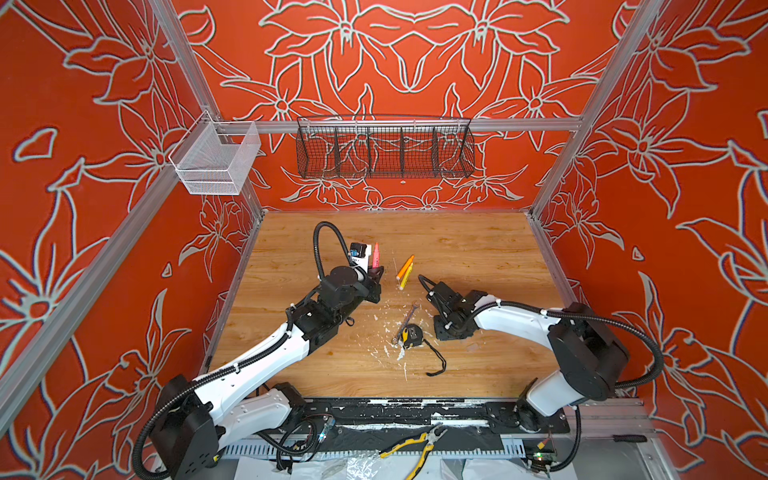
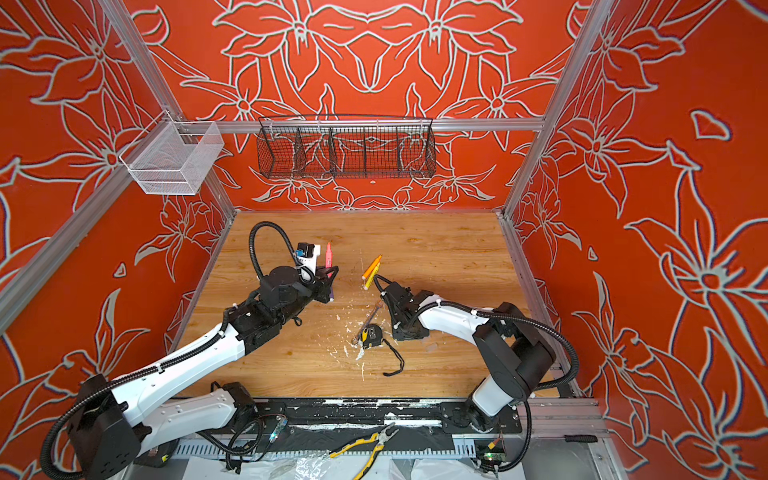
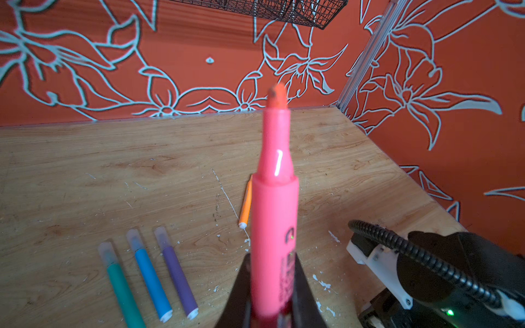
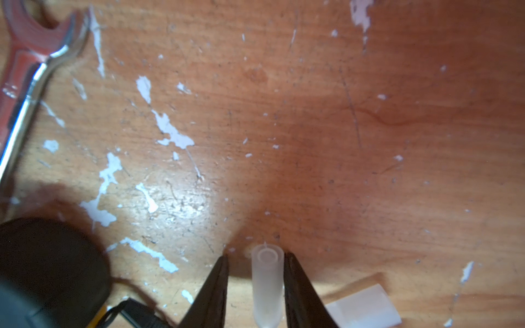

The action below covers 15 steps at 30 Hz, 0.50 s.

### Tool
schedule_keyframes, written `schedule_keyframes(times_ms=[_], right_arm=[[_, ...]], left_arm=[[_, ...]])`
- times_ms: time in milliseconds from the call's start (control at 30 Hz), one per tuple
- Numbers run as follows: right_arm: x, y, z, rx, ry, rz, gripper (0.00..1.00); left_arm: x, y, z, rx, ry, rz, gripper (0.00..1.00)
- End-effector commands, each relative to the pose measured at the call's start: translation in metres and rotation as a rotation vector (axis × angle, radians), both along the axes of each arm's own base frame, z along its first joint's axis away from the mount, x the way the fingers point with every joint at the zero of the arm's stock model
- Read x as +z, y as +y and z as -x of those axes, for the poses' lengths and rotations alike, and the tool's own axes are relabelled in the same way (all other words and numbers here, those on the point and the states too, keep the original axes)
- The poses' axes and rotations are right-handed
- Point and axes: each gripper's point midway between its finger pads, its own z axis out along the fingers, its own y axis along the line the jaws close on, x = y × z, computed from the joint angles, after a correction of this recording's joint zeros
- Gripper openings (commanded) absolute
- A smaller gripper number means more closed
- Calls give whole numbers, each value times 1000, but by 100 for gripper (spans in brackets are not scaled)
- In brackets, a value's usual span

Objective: Insert the pens into the pen caps
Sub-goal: 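Grasp a translucent cap with the right gripper and lift it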

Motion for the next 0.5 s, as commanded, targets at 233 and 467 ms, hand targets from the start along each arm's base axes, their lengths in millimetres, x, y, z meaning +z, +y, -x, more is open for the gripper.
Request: schedule_keyframes(times_ms=[233, 467], right_arm=[[-24, -24, 22, -11, 76, 97, 28], [-22, -24, 21, -16, 68, 90, 19]], left_arm=[[5, -2, -4, -2, -21, 14, 0], [5, -5, -4, -15, -14, 15, 0]])
